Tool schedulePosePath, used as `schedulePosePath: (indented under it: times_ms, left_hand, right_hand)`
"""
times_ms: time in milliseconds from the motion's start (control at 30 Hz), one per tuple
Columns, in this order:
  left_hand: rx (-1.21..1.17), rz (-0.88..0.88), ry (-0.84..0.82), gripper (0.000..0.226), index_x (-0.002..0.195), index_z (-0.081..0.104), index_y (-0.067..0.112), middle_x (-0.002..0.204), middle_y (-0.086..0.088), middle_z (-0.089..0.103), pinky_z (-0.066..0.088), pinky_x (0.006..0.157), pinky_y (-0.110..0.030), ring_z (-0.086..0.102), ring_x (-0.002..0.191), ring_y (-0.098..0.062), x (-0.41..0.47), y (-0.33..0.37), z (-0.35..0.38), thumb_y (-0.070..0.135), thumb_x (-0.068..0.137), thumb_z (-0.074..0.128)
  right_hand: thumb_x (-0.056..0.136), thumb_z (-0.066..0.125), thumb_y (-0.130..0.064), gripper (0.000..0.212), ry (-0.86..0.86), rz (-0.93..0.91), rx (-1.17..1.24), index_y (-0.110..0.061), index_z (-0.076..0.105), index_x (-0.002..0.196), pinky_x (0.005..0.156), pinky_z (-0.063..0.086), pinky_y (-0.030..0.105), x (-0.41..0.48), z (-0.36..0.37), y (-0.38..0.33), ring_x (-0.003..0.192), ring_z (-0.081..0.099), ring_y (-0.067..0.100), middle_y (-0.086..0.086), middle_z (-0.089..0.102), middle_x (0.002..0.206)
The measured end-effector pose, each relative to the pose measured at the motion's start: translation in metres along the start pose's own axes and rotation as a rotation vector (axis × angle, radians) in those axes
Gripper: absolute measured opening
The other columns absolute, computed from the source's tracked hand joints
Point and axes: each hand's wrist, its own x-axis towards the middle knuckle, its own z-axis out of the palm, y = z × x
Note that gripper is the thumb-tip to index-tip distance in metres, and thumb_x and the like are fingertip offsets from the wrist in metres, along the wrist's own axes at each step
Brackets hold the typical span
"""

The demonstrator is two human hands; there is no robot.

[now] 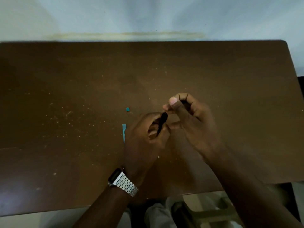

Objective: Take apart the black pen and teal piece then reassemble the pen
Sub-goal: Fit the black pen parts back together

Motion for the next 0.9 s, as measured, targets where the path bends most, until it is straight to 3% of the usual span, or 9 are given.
schedulePosePath:
  times_ms: [100, 267, 500, 633, 733, 800, 900]
  left_hand:
    - [0.024, 0.064, 0.049, 0.026, 0.113, 0.074, 0.007, 0.104, -0.005, 0.076, 0.055, 0.078, -0.009, 0.072, 0.089, -0.007, 0.003, 0.003, -0.002, 0.008, 0.087, 0.08]
    - [-0.003, 0.079, 0.093, 0.024, 0.111, 0.074, 0.009, 0.106, -0.004, 0.075, 0.059, 0.08, -0.016, 0.072, 0.091, -0.006, 0.005, 0.004, -0.005, 0.01, 0.088, 0.079]
    - [0.007, 0.097, 0.116, 0.025, 0.11, 0.074, 0.011, 0.105, 0.0, 0.075, 0.054, 0.079, -0.006, 0.069, 0.092, -0.003, 0.004, 0.006, -0.008, 0.01, 0.086, 0.081]
    - [0.014, 0.098, 0.116, 0.025, 0.111, 0.074, 0.011, 0.105, -0.001, 0.074, 0.059, 0.078, -0.016, 0.07, 0.091, -0.005, 0.004, 0.006, -0.01, 0.011, 0.087, 0.081]
    - [0.019, 0.1, 0.126, 0.026, 0.111, 0.074, 0.009, 0.105, -0.002, 0.073, 0.059, 0.078, -0.016, 0.07, 0.09, -0.006, 0.005, 0.006, -0.011, 0.011, 0.086, 0.081]
    - [0.021, 0.086, 0.121, 0.026, 0.112, 0.074, 0.011, 0.106, -0.001, 0.074, 0.058, 0.079, -0.016, 0.07, 0.092, -0.006, 0.004, 0.007, -0.012, 0.013, 0.087, 0.081]
    - [0.016, 0.081, 0.128, 0.026, 0.114, 0.074, 0.01, 0.108, -0.001, 0.075, 0.057, 0.08, -0.012, 0.069, 0.093, -0.003, 0.005, 0.007, -0.013, 0.014, 0.088, 0.08]
  right_hand:
    - [0.106, 0.051, -0.018, 0.018, -0.009, -0.04, -0.03, -0.015, 0.065, 0.095, 0.067, 0.063, 0.03, -0.001, 0.002, -0.004, 0.085, 0.072, 0.007, -0.005, 0.071, 0.086]
    - [0.106, 0.051, -0.019, 0.017, -0.02, -0.094, -0.032, -0.018, 0.065, 0.097, 0.068, 0.064, 0.032, -0.001, 0.005, -0.008, 0.087, 0.073, 0.009, -0.006, 0.071, 0.088]
    - [0.107, 0.05, -0.019, 0.015, -0.002, -0.146, -0.013, -0.015, 0.062, 0.099, 0.066, 0.063, 0.031, -0.004, 0.007, -0.012, 0.085, 0.072, 0.01, 0.0, 0.07, 0.09]
    - [0.107, 0.05, -0.018, 0.015, 0.001, -0.182, -0.072, -0.019, 0.063, 0.098, 0.071, 0.064, 0.035, -0.005, 0.01, -0.013, 0.089, 0.072, 0.015, 0.006, 0.07, 0.094]
    - [0.107, 0.05, -0.018, 0.014, 0.012, -0.204, -0.124, -0.015, 0.063, 0.101, 0.077, 0.063, 0.046, -0.005, 0.011, -0.013, 0.092, 0.071, 0.02, 0.009, 0.069, 0.095]
    - [0.107, 0.051, -0.02, 0.014, 0.01, -0.199, -0.148, -0.013, 0.063, 0.103, 0.078, 0.062, 0.049, -0.006, 0.012, -0.013, 0.093, 0.07, 0.021, 0.008, 0.068, 0.096]
    - [0.106, 0.054, -0.018, 0.012, -0.033, -0.196, -0.191, -0.015, 0.065, 0.101, 0.078, 0.064, 0.044, -0.008, 0.013, -0.011, 0.09, 0.071, 0.018, 0.0, 0.068, 0.092]
